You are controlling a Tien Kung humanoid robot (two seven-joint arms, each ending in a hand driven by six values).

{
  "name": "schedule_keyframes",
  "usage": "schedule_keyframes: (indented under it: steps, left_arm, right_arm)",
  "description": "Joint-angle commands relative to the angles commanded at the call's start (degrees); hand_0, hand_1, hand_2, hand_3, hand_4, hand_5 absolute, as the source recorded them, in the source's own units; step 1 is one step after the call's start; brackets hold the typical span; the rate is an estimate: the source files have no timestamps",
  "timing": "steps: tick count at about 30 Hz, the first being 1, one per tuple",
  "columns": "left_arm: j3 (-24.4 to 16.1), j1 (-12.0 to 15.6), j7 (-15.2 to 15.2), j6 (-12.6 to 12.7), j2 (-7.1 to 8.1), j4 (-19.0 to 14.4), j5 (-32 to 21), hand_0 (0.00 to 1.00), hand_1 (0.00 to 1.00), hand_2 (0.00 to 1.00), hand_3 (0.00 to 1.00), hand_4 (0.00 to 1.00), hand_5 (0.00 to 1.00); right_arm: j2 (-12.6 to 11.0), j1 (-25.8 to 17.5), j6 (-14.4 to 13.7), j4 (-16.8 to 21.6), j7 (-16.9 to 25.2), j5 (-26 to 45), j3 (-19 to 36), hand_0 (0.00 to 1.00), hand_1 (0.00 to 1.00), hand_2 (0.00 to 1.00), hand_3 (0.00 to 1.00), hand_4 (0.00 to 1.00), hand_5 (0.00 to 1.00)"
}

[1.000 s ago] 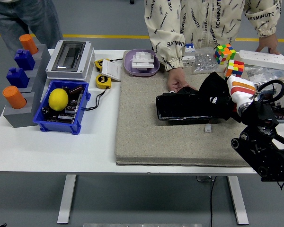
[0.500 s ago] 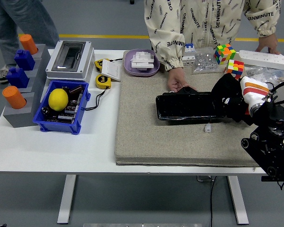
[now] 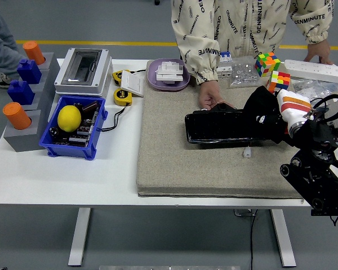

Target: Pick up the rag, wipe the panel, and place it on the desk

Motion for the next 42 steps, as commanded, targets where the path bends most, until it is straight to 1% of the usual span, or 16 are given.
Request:
schedule_keyframes:
  steps: [13,20,23,29,42]
  left_arm:
    - [0.78,0.07,0.0,-0.03,0.37,-0.05,-0.13,0.651,0.662,0.695,0.58,0.677,0.442]
    - [0.88,0.09,0.02,-0.01,0.43,0.05,-0.15,0.652,0.662,0.695,0.58,0.677,0.443]
    - [0.87,-0.01,0.03,-0.01,0.44,0.02,-0.13,0.652,0.662,0.695,0.58,0.677,0.443]
    - [0.75,-0.13,0.05,-0.02,0.39,0.03,-0.13,0.652,0.661,0.695,0.58,0.677,0.443]
    - [0.65,-0.18,0.07,-0.04,0.42,0.06,-0.08,0.652,0.661,0.695,0.58,0.676,0.44]
  right_arm:
    - [2.4,0.74,0.24,0.51,-0.39,0.21,-2.33,0.387,0.454,0.519,0.526,0.932,0.344]
    - [4.18,1.88,0.28,1.07,-0.67,0.38,-4.3,0.385,0.454,0.519,0.525,0.931,0.345]
    - [4.71,2.32,0.3,1.62,-0.74,0.67,-5.4,0.385,0.454,0.519,0.525,0.931,0.345]
    - [5.51,3.2,0.41,3.08,-0.85,2.06,-9.25,0.388,0.454,0.519,0.526,0.932,0.344]
    - [7.33,5.37,0.49,7.37,-1.13,4.17,-16.03,0.388,0.454,0.519,0.525,0.932,0.348]
